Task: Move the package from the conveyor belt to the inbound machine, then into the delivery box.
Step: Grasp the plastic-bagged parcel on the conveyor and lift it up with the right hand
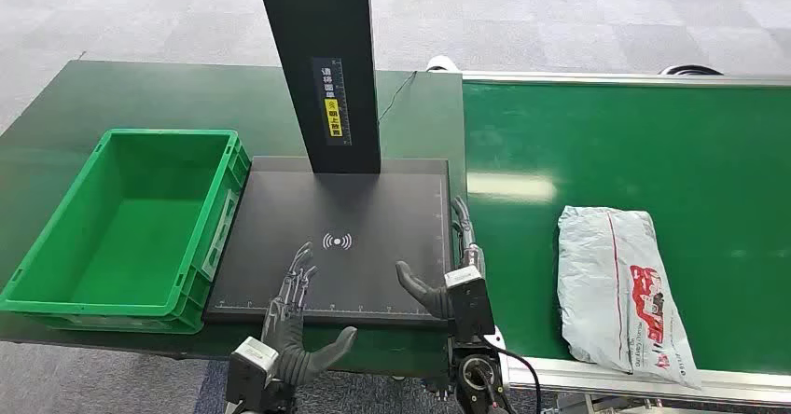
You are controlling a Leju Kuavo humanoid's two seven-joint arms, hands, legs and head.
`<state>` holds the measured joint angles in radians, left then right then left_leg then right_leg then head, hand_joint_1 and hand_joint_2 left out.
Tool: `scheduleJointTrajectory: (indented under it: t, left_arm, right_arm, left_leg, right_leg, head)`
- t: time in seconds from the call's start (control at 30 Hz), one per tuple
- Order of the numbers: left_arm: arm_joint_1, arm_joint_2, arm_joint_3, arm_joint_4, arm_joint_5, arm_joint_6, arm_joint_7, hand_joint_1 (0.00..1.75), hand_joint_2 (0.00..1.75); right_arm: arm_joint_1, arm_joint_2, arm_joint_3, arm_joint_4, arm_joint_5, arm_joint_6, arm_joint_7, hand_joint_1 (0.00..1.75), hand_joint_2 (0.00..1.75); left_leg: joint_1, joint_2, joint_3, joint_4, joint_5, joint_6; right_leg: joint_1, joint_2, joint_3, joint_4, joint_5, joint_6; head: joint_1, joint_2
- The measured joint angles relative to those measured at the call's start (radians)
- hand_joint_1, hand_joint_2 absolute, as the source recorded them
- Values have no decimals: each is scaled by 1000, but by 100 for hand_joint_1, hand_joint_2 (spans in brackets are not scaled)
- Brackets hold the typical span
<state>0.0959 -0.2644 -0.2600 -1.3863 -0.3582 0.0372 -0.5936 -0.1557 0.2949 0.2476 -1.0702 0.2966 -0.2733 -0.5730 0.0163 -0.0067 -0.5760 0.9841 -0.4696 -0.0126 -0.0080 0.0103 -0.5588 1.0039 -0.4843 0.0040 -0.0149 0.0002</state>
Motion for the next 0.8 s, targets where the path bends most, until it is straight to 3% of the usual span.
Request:
scheduleJointTrajectory:
  t: [0.17,0.27,0.33,0.4,0.6,0.8]
  left_arm:
    - [0,0,0,0,0,2,0,0,175]
    - [2,0,1,-3,-4,3,6,0,175]
    - [5,0,2,-9,-10,3,14,0,175]
    - [7,0,3,-13,-16,2,20,0,175]
    - [7,0,4,-14,-20,-2,21,0,175]
    - [5,0,6,-14,-21,-16,34,0,175]
  right_arm:
    - [-4,0,0,7,12,-24,2,0,175]
    - [-7,-6,-3,8,115,-152,52,0,175]
    - [-8,-19,-16,3,255,-238,144,0,175]
    - [-7,-36,-43,-6,402,-265,248,0,175]
    - [-6,-62,-98,-21,573,-263,357,0,175]
    - [11,-99,-139,-21,973,-237,652,0,175]
  left_leg:
    - [0,0,0,0,0,0]
    - [0,0,0,0,0,0]
    - [0,0,0,0,0,0]
    - [0,0,0,0,0,0]
    - [0,0,0,0,0,0]
    - [0,0,0,0,0,0]
  right_leg:
    - [0,0,0,0,0,0]
    - [0,0,0,0,0,0]
    - [0,0,0,0,0,0]
    - [-1,0,0,0,0,0]
    - [-1,0,0,0,0,0]
    - [-1,0,-1,0,0,0]
  head:
    - [0,0]
    - [0,0]
    - [0,0]
    - [0,0]
    - [0,0]
    - [0,0]
